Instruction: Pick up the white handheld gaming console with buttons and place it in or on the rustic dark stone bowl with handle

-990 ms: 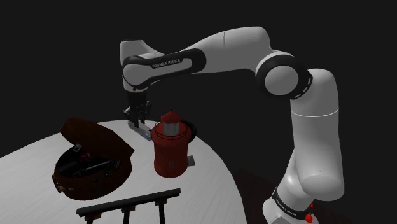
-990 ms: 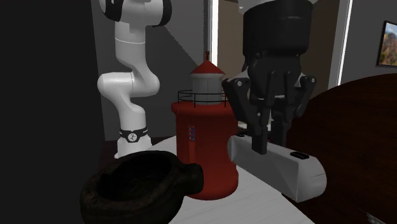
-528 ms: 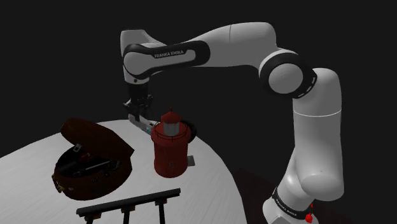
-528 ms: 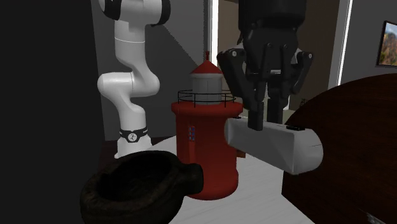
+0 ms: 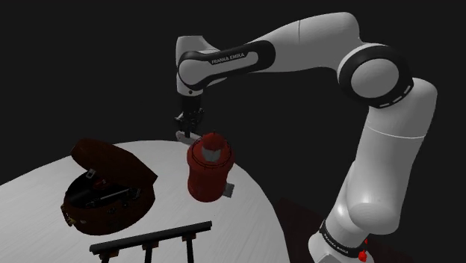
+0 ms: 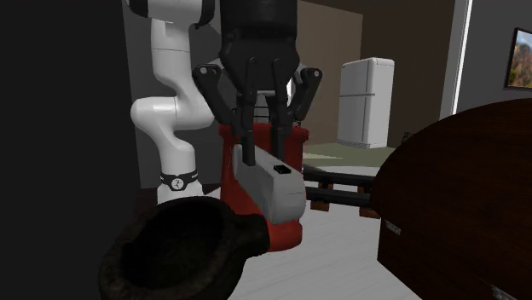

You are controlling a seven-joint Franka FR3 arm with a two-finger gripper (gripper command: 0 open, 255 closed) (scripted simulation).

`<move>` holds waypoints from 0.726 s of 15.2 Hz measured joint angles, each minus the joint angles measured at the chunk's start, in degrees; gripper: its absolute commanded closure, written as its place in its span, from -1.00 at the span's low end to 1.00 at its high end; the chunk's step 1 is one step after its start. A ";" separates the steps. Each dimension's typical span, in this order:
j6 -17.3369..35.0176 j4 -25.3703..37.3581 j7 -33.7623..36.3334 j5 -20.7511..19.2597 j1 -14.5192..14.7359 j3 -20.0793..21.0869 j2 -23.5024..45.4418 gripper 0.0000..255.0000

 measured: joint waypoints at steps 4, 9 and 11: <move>1.79 -7.63 -4.76 0.71 -2.62 -1.93 -5.55 1.00; 4.12 -13.81 -7.95 1.02 -4.15 -3.36 -9.29 1.00; 5.39 -14.58 -7.99 1.02 -4.14 -3.35 -8.79 1.00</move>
